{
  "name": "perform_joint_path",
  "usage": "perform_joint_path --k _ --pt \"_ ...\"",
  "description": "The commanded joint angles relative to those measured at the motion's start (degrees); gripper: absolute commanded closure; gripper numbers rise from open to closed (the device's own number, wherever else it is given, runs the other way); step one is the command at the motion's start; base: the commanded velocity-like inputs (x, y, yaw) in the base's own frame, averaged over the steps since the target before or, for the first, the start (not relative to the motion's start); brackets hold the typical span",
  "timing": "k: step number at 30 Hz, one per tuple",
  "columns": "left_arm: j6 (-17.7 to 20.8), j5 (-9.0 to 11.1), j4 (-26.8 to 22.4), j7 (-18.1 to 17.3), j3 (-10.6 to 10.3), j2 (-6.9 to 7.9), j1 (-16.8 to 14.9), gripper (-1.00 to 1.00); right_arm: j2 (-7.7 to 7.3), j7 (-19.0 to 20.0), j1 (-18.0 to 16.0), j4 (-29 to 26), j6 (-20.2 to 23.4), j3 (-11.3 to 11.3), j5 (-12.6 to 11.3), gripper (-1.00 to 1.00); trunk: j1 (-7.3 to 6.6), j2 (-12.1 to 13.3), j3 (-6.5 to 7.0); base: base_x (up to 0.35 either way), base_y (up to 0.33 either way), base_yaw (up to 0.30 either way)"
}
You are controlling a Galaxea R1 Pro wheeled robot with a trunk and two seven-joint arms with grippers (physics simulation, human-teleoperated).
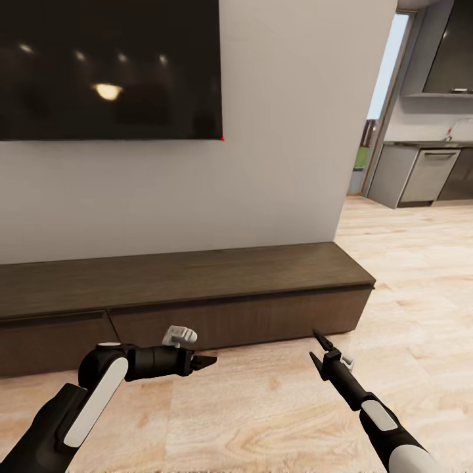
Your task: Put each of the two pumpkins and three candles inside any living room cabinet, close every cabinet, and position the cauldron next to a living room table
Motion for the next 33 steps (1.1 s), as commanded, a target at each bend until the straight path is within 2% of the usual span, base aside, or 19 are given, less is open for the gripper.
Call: perform_joint_path --k 1,11,21,33 --pt "0.12 -0.35 -0.02 -0.39 -0.04 0.00 -0.04 -1.00 0.01 0.07 -0.04 0.04 0.46 -0.15 -0.33 -1.00 0.01 -0.04 -0.28 0.000 0.000 0.000" --pt "0.12 -0.35 -0.02 -0.35 -0.09 -0.04 -0.04 -1.00 0.01 0.14 -0.04 0.04 0.46 -0.15 -0.39 -1.00 0.27 -0.17 -2.50 0.000 0.000 0.000" --pt "0.16 -0.34 0.01 -0.51 0.13 -0.09 0.00 -1.00 0.01 0.16 -0.04 0.04 0.46 -0.15 -0.37 -1.00 0.27 -0.17 -2.50 0.020 0.000 0.000" --pt "0.21 -0.34 0.07 -0.45 0.16 -0.13 -0.08 -1.00 0.01 0.17 -0.04 0.04 0.46 -0.15 -0.39 -1.00 0.27 -0.17 -2.50 0.234 0.000 0.000"
